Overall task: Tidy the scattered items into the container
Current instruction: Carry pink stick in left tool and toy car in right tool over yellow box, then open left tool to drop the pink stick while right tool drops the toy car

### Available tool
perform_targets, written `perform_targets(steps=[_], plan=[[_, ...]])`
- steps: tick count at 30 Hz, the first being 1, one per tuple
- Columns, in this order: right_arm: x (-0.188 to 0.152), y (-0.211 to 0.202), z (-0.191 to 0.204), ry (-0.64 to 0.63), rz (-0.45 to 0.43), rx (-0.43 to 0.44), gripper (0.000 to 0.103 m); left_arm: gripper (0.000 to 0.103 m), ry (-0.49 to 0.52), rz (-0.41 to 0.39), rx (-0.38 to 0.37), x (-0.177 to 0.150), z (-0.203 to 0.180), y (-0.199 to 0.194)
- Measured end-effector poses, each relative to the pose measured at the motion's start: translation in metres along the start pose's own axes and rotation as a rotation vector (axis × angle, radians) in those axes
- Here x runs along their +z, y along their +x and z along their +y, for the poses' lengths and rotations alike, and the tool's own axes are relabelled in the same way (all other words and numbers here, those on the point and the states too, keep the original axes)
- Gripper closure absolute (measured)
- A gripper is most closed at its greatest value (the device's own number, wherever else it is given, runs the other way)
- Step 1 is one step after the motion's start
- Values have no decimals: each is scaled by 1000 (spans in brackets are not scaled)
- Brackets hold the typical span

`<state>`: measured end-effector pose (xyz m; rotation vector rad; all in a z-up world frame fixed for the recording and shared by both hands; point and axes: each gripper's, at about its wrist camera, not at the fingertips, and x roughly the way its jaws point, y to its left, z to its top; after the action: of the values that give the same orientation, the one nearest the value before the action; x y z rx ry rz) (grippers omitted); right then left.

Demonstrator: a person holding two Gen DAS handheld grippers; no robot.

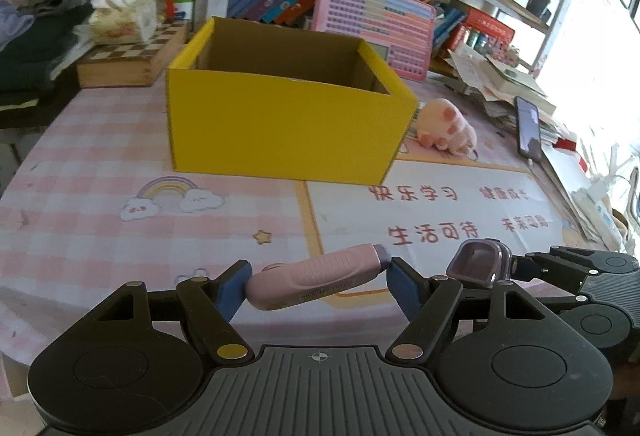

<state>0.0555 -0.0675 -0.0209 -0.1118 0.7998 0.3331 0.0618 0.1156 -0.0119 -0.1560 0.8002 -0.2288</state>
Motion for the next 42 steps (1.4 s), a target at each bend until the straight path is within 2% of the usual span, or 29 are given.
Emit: perform_targets(steps=[10, 16, 27, 32, 37, 42], plan=[[14, 15, 15, -57, -8, 46, 53, 28, -37, -13, 35, 9, 17, 2], [32, 18, 16, -96, -59, 63, 53, 28, -42, -43, 43, 27, 19, 6], [105, 9, 1, -172, -270, 85, 53, 28, 16, -210, 64, 97, 9, 8], [147, 22, -17, -174, -328, 83, 53, 28, 13, -249, 72, 135, 10, 24], [177, 53, -25, -226, -315, 82, 53, 28, 36, -259, 99, 173, 14, 53], [199, 103, -25, -344, -202, 98, 53, 28, 67, -176, 110, 206, 16, 97]])
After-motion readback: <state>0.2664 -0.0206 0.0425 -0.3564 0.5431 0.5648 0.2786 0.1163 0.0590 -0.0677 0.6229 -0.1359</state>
